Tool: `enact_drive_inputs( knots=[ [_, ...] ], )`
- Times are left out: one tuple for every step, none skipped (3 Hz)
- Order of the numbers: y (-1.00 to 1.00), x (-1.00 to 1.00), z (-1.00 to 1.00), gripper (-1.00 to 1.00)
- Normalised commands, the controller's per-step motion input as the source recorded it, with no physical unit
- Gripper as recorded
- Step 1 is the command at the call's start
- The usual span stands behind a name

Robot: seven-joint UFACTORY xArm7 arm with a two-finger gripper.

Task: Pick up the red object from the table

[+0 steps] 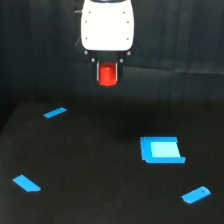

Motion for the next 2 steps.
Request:
enact_drive_inputs(
  knots=[
    [-0.03, 0.0, 0.04, -0.91],
    [-0.04, 0.0, -0.03, -0.82]
  ],
)
